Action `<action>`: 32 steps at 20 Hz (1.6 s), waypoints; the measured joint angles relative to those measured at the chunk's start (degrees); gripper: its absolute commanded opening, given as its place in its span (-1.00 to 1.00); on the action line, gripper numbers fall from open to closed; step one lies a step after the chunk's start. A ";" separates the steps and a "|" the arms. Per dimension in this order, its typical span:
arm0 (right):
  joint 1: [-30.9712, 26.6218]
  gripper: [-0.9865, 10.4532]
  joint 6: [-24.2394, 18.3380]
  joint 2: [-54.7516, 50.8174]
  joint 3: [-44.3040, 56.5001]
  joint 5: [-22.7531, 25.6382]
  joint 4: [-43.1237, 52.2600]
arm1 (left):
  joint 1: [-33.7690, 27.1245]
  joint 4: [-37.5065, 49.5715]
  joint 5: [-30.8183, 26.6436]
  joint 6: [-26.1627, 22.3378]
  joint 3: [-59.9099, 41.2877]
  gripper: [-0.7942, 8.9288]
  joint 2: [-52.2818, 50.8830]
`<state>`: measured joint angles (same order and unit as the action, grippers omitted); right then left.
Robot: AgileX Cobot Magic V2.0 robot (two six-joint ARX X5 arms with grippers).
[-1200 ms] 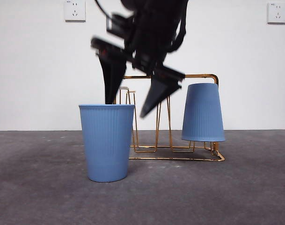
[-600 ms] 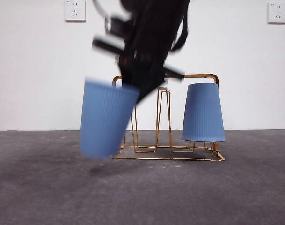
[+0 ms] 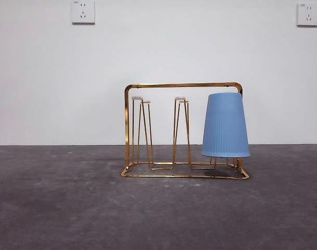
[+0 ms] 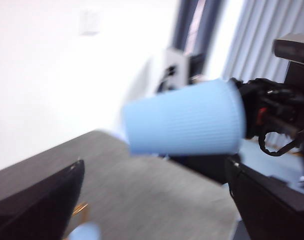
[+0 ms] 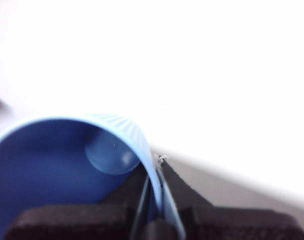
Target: Pick up cup 1,put cup 1 in the cup rack,pick up cup 2,put cup 2 in the cup rack
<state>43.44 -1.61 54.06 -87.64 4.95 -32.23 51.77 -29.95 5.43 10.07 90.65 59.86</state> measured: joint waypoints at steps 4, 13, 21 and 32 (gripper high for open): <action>0.00 -0.86 -2.82 -5.79 -0.13 -0.48 4.81 | -2.23 7.52 10.62 3.19 0.00 0.15 3.80; 0.00 -0.86 -7.32 -7.74 -0.22 -8.02 11.41 | -4.37 36.72 34.77 19.56 0.00 0.15 14.58; 0.00 -0.86 -9.01 -7.30 -0.22 -10.45 13.11 | -4.42 54.58 36.76 33.53 0.00 0.15 20.44; 0.02 -0.86 -9.42 -2.27 -0.22 -11.72 14.73 | -4.48 60.35 36.35 38.75 0.00 0.13 22.03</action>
<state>43.46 -11.03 51.79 -87.85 -6.76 -17.50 47.29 30.39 41.78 48.82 90.65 81.89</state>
